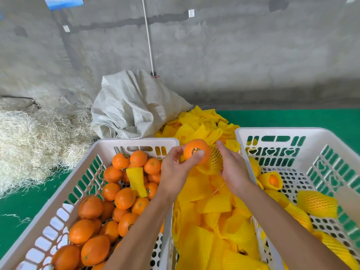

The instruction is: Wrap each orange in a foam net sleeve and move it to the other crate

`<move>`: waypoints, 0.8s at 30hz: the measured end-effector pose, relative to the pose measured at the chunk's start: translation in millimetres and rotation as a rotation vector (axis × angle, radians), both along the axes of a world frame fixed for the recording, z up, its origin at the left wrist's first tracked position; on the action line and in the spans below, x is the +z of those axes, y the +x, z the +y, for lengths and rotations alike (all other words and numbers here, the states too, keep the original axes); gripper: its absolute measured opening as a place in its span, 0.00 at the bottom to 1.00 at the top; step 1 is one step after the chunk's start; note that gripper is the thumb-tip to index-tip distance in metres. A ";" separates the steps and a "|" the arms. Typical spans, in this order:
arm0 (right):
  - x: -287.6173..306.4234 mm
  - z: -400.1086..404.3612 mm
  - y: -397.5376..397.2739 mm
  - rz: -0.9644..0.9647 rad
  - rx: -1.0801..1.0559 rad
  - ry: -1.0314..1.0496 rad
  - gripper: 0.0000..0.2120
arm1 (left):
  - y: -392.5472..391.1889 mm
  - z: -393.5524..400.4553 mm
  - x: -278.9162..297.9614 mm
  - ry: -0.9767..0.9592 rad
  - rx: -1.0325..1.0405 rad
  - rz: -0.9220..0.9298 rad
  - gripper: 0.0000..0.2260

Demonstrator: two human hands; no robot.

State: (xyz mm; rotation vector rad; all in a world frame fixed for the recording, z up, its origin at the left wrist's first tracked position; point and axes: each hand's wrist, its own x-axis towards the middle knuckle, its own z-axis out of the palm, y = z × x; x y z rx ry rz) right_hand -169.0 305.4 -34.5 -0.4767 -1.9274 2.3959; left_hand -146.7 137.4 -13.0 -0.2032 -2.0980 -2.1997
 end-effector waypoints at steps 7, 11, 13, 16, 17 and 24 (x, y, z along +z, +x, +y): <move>6.3 -0.5 2.9 0.086 0.070 -0.207 0.20 | 0.0 3.0 -3.1 0.215 -0.330 -0.299 0.34; 8.2 3.2 7.7 0.070 0.104 -0.182 0.22 | 3.2 3.5 -5.0 0.125 -0.411 -0.261 0.40; 7.9 3.4 9.6 0.101 0.091 -0.145 0.18 | 4.0 6.5 -7.4 0.057 -0.364 -0.223 0.36; 6.2 4.3 8.7 0.221 0.040 0.061 0.19 | 1.6 7.7 -9.7 0.033 -0.275 -0.197 0.27; 5.4 4.6 8.6 0.291 0.026 0.153 0.22 | 1.2 8.2 -10.1 0.034 -0.240 -0.192 0.24; 14.2 5.7 11.0 0.593 -0.147 0.668 0.22 | 1.1 15.2 -12.3 0.005 -0.044 -0.132 0.28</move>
